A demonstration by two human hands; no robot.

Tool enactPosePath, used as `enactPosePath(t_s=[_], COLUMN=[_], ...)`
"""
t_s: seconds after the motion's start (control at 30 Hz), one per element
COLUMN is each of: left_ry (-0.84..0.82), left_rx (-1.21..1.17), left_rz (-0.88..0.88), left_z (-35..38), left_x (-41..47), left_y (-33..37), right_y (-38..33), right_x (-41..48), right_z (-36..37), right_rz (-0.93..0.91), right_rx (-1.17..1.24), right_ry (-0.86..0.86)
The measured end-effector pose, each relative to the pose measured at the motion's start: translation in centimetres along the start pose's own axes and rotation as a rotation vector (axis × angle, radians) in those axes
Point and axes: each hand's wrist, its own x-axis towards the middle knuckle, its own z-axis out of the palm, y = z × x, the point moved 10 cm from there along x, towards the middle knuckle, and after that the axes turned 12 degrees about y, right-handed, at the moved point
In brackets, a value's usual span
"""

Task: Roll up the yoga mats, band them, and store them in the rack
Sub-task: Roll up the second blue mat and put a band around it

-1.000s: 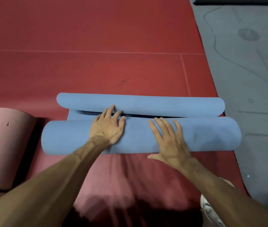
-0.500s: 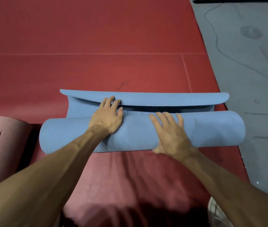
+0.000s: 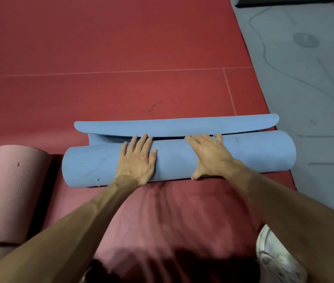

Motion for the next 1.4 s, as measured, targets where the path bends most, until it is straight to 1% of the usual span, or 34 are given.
enactPosePath(t_s=[0.17,0.3,0.37,0.5,0.53,0.6,0.77,0.8,0.87,1.0,1.1,1.23,1.3,1.4], left_ry=[-0.044,-0.076,-0.064,-0.030,-0.023,-0.014,-0.019,-0.024,-0.036,-0.024,-0.020,-0.057,-0.065,0.019], left_rx=[-0.009,0.016,0.023,0.031,0.035,0.050,-0.025,-0.038,-0.051,-0.094,-0.124,-0.153,-0.180,-0.221], left_rz=[-0.009,-0.020,-0.019,-0.027,-0.023,-0.010,-0.071,-0.077,-0.075,-0.067,-0.061,-0.045,-0.041,-0.046], left_z=[0.2,0.4,0.4,0.5,0.4,0.2,0.2,0.3,0.5,0.7,0.8,1.4,1.6,0.6], left_x=[-3.6,-6.3,-6.9,-6.9,-7.0,-6.9,-4.1,-3.4,-2.0,1.0,3.0,5.1,5.8,6.5], left_y=[0.4,1.1,1.3,1.3,1.4,1.4,0.5,0.3,0.0,-0.8,-1.1,-1.5,-1.7,-1.9], right_y=[-0.6,-1.1,-1.3,-1.4,-1.3,-1.3,-2.0,-1.9,-1.9,-1.9,-1.5,-0.5,0.0,0.2], right_x=[-1.5,-3.3,-3.7,-4.6,-4.9,-5.2,-5.1,-5.3,-5.6,-6.0,-5.5,-3.7,-2.8,-1.6], right_z=[0.5,0.9,1.0,1.2,1.2,0.4,-1.5,-1.5,-1.2,-1.5,-1.4,0.2,0.5,0.4], right_rz=[-0.025,-0.032,-0.033,-0.053,-0.063,-0.067,-0.047,-0.041,-0.037,-0.063,-0.089,-0.030,0.005,0.020], right_rx=[0.066,0.135,0.142,0.156,0.156,0.158,0.148,0.134,0.094,0.039,-0.030,-0.115,-0.132,-0.148], right_ry=[-0.143,-0.295,-0.308,-0.257,-0.233,-0.130,0.305,0.366,0.428,0.484,0.441,0.248,0.194,0.092])
